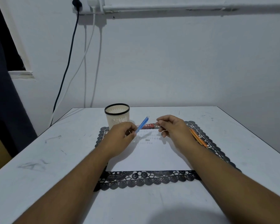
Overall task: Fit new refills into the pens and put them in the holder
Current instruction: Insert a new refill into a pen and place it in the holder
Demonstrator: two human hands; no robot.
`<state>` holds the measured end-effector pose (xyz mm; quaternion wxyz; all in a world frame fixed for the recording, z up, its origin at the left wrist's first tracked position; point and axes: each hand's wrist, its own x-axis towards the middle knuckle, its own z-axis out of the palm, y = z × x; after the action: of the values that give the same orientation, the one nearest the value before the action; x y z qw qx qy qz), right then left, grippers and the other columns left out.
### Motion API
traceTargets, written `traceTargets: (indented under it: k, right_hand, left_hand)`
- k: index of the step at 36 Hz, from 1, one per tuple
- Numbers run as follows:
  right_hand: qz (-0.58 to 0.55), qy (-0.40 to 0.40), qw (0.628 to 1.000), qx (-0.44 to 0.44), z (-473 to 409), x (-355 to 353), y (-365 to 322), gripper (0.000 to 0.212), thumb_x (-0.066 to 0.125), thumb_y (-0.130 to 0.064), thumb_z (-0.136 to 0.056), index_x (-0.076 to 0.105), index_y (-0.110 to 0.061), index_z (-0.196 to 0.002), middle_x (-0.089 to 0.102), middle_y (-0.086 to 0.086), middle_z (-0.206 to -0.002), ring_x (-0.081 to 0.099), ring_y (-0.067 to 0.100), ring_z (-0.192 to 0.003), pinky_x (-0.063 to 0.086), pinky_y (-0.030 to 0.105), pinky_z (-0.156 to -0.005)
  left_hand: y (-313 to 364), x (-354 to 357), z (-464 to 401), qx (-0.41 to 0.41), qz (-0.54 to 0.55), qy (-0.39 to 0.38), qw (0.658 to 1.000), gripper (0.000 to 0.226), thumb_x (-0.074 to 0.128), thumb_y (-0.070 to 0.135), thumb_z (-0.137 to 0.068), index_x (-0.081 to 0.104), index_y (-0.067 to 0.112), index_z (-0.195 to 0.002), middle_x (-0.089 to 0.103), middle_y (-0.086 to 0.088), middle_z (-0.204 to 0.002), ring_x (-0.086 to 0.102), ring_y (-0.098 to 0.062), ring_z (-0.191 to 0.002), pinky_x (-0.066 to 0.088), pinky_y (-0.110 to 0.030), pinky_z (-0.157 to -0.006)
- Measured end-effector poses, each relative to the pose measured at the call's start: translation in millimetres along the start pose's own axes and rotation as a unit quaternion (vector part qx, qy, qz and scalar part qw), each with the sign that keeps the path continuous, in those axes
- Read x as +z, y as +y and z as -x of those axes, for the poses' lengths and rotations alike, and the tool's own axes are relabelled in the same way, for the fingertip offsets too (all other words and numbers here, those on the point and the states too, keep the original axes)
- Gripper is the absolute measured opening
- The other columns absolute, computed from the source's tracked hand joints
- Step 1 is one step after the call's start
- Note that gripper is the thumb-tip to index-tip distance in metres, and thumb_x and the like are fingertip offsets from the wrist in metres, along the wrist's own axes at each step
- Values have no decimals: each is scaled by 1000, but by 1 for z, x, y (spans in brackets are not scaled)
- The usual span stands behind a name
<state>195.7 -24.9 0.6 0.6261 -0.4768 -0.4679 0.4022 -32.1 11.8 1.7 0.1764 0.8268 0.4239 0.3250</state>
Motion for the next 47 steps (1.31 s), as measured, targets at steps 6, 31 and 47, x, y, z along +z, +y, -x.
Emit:
traceTargets:
  k: [6, 31, 47]
  right_hand:
    - [-73, 12, 997, 8, 0, 3, -2, 9, 69, -2, -94, 73, -3, -102, 78, 15, -97, 67, 19, -73, 48, 24, -52]
    - [-34, 6, 999, -7, 4, 8, -2, 9, 68, -8, -98, 73, 0, -98, 75, 15, -89, 72, 18, -77, 58, 28, -58]
    - [120, 32, 990, -70, 5, 5, -1, 9, 71, -9, -96, 78, -7, -92, 78, 6, -82, 68, 10, -69, 43, 12, -49]
  left_hand:
    - [-9, 5, -5, 18, -9, -10, 1000, 10, 63, 23, -100, 68, 32, -101, 64, 15, -90, 57, -3, -82, 48, -25, -69]
    - [-3, 9, -4, 52, 8, -15, 998, 11, 63, 18, -100, 71, 24, -104, 64, 14, -89, 56, -3, -82, 40, -13, -66]
    - [-2, 5, -3, 76, -55, -8, 996, 12, 61, 19, -101, 69, 24, -109, 61, 14, -95, 53, -6, -85, 40, -16, -67]
